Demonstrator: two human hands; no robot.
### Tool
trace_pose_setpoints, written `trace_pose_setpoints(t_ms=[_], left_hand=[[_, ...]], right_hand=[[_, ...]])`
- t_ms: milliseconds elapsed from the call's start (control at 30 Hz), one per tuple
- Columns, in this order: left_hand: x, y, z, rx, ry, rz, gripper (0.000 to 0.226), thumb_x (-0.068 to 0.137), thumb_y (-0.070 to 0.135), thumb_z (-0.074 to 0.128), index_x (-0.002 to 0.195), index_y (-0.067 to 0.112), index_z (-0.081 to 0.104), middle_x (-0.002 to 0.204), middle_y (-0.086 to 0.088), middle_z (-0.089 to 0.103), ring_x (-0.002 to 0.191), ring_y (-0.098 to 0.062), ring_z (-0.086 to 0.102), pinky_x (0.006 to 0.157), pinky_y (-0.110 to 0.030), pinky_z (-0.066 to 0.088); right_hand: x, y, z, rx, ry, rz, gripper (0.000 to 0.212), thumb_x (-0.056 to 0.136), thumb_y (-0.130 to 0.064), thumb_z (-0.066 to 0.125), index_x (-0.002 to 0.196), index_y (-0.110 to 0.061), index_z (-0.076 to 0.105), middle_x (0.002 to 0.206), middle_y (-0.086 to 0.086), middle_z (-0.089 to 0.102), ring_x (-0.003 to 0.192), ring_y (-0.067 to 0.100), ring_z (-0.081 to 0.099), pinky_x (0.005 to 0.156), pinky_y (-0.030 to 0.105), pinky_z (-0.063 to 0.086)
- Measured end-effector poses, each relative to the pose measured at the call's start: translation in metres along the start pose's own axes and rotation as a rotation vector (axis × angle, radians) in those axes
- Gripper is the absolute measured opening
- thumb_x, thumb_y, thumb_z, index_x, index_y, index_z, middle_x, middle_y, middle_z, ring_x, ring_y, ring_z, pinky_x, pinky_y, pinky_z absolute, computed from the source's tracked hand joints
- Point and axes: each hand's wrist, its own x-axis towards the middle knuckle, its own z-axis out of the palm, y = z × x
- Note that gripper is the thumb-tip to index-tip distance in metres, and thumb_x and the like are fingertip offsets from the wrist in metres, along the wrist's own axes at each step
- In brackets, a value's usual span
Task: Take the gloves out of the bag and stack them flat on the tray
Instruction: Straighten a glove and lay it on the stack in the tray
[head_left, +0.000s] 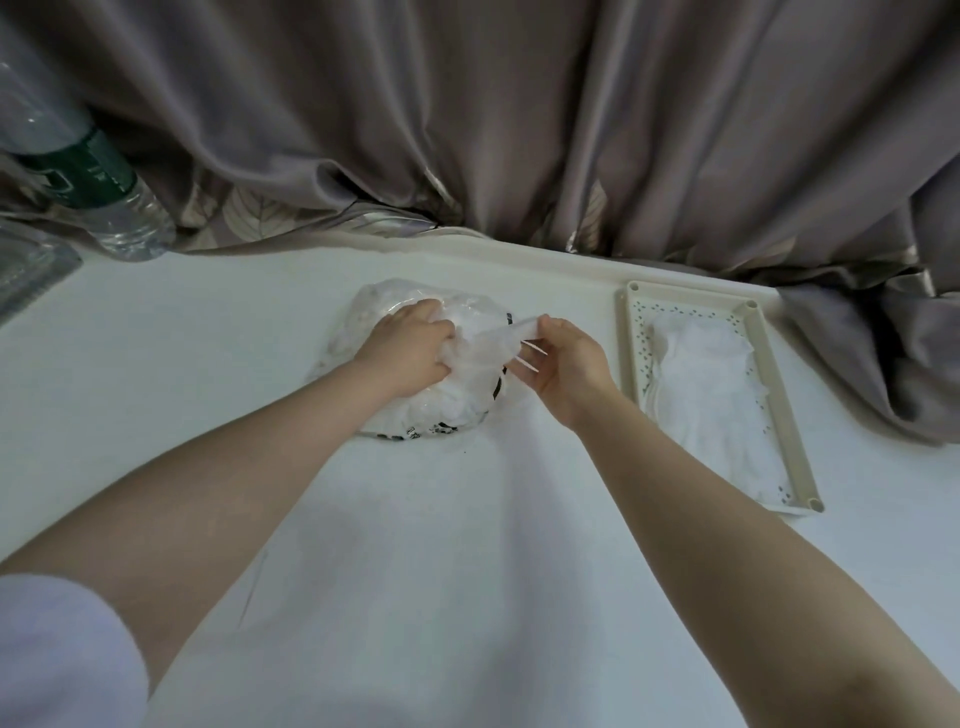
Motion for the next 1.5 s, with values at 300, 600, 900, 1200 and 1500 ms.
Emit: trace_pose_setpoints(t_ms=[300,600,900,1200,1500], left_hand=[[-0.004,0.001,0.001,0.110,-0.056,-0.112,0.041,0.090,0.010,0.048,0.130,0.013,0.049,0.154,-0.008,0.018,0.139,-0.028,0.022,0.107,-0.035,0.028],[-0.005,0.005,0.003,0.242,-0.045,-0.132,0.034,0.090,0.008,0.044,0.120,0.014,0.057,0.147,-0.009,0.028,0.132,-0.027,0.030,0.095,-0.034,0.036],[-0.021,0.051,-0.002,-0.009,0.081,-0.072,0.061,0.081,0.017,0.058,0.137,0.027,0.038,0.158,-0.005,-0.010,0.144,-0.026,-0.014,0.115,-0.038,-0.004],[-0.017,0.146,0.029,-0.396,-0.024,0.185,0.042,0.083,0.023,0.070,0.120,0.011,0.054,0.130,-0.004,0.046,0.126,-0.020,0.038,0.102,-0.027,0.029],[-0.006,0.190,0.008,-1.248,0.014,-0.117,0.011,0.079,0.012,0.056,0.069,0.017,0.054,0.074,-0.004,0.051,0.075,-0.018,0.050,0.068,-0.024,0.043]], right_hand=[[-0.004,-0.006,-0.003,0.383,0.114,0.044,0.031,0.100,-0.017,0.034,0.071,-0.013,0.045,0.047,-0.002,0.043,0.051,0.017,0.049,0.069,0.032,0.048],[-0.030,-0.025,-0.015,0.754,0.026,-0.027,0.042,0.094,-0.012,0.044,0.053,-0.011,0.037,0.042,-0.002,0.031,0.032,0.012,0.021,0.069,0.044,0.053],[-0.048,-0.062,-0.044,0.919,0.013,-0.125,0.037,0.099,-0.016,0.044,0.062,-0.011,0.039,0.041,0.001,0.028,0.034,0.012,0.028,0.070,0.041,0.053],[-0.078,-0.090,-0.075,0.930,-0.044,-0.099,0.030,0.099,-0.022,0.047,0.070,-0.013,0.046,0.039,0.000,0.030,0.041,0.014,0.040,0.051,0.035,0.056],[-0.100,-0.125,-0.156,0.610,0.282,-0.082,0.020,0.096,-0.013,0.046,0.079,-0.005,0.048,0.053,0.003,0.048,0.033,0.010,0.037,0.042,0.021,0.049]])
